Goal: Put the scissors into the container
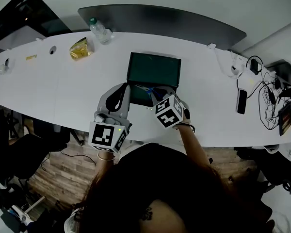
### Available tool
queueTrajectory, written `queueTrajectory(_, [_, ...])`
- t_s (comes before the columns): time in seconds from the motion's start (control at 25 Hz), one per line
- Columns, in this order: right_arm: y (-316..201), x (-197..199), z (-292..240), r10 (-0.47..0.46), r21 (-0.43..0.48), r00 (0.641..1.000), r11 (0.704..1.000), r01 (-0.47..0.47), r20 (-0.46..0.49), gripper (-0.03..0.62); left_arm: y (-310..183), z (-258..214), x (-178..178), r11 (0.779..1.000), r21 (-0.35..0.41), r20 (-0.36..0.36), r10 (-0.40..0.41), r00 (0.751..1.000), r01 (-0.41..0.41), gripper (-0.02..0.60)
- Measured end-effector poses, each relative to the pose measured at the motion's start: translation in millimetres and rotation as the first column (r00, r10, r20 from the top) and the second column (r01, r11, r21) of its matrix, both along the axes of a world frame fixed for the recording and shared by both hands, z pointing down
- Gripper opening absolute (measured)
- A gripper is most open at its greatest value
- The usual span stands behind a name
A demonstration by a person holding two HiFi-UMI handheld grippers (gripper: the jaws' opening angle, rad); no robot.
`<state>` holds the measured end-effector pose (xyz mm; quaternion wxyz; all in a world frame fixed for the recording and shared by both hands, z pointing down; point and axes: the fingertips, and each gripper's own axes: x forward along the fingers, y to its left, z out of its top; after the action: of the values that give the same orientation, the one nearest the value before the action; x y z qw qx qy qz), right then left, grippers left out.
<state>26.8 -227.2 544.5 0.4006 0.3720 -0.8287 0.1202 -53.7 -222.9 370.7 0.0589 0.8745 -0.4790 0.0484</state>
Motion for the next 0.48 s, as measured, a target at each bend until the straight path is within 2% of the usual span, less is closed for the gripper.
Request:
queueTrajectory(0.28, [12.1, 3.2, -31.3, 0.060, 0.080, 0.997, 0.995, -0.064, 0.047, 0.011, 20.8, -8.5, 3.6, 0.999, 0.020, -0.004, 0.038, 0.999, -0.038, 0.012])
queueTrajectory(0.48, [23.9, 2.9, -58.0, 0.089, 0.147, 0.990, 0.984, -0.104, 0.111, 0.009, 37.0, -15.6, 5.1, 0.997, 0.035, -0.003, 0.064, 0.998, -0.064, 0.011])
